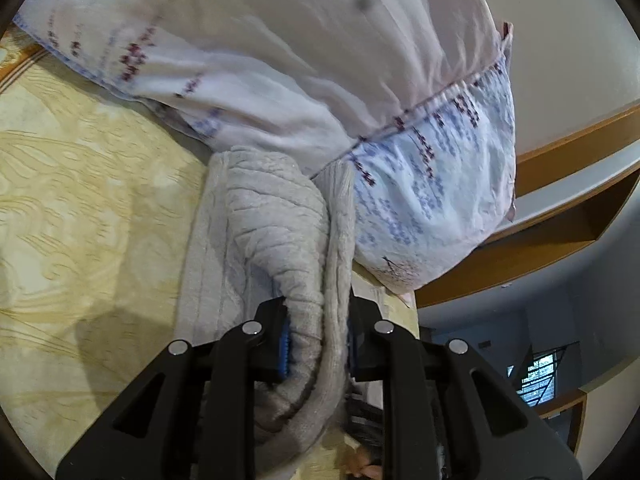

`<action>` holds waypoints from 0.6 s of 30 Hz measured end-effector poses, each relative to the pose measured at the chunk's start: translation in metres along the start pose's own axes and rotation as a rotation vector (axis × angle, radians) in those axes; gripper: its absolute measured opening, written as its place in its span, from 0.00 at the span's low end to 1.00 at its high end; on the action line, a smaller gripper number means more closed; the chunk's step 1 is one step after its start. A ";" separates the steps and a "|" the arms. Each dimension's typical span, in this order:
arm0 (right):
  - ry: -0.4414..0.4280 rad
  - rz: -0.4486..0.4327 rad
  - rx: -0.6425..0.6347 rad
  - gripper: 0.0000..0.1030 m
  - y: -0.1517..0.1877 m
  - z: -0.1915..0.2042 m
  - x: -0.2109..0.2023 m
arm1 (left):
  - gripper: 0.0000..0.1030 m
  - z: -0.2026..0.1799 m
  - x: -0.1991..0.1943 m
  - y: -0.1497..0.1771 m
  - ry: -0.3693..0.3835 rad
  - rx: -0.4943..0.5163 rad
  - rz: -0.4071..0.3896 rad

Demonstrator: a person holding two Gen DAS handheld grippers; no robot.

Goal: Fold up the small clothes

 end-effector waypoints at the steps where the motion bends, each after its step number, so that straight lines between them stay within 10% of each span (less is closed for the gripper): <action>1: 0.011 0.019 -0.006 0.78 0.003 -0.001 0.007 | 0.19 -0.006 0.005 0.003 0.003 0.008 0.009; 6: -0.013 -0.016 -0.005 0.79 0.004 0.002 0.003 | 0.18 -0.024 0.032 0.020 0.023 0.014 0.060; 16: -0.486 0.015 0.329 0.82 0.007 -0.025 -0.020 | 0.22 -0.038 0.091 0.072 0.109 0.016 0.255; 18: -0.564 0.036 0.386 0.84 0.007 -0.025 -0.023 | 0.39 -0.045 0.084 0.073 0.158 0.021 0.280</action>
Point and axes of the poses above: each gripper's, at about its wrist camera, not at the fingertips, and x roughly the way its jaws point, z to its left, y to its underside, the point moved 8 cm from there along x, roughly the way its jaws point, and after that the axes turned 2 degrees about -z, right-handed, at the moved point
